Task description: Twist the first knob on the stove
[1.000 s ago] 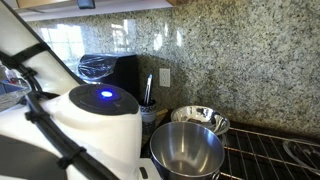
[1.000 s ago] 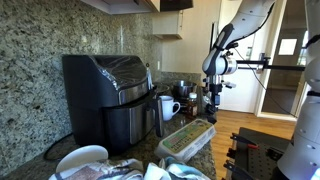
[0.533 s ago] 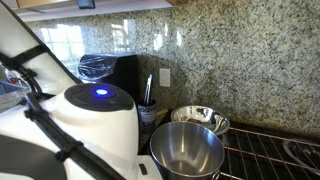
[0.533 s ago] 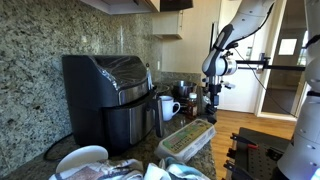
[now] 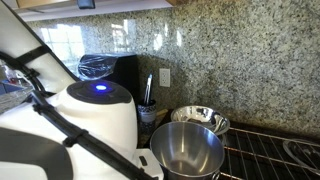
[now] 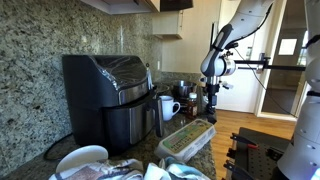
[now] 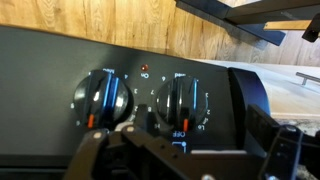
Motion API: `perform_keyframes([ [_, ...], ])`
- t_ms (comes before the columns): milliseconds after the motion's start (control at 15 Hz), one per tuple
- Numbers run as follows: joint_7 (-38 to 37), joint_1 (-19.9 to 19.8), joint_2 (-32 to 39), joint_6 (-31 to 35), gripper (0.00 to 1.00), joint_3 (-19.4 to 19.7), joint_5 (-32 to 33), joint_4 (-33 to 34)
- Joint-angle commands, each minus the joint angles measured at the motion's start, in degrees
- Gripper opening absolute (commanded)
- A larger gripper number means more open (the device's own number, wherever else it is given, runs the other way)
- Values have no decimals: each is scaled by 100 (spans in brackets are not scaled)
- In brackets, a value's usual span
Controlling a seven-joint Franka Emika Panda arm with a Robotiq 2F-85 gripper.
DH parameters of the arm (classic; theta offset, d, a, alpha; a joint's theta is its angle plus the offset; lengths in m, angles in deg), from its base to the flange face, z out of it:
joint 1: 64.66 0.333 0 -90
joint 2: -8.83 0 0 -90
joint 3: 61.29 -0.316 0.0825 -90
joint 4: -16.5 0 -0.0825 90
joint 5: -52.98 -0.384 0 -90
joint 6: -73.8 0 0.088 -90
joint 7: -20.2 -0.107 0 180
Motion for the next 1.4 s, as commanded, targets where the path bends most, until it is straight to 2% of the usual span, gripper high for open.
perform_keyframes([
  [0,52,0,-23,103,100,-48,-45,-12],
  [1333,-253,52,-128,-151,100,193,187,75],
])
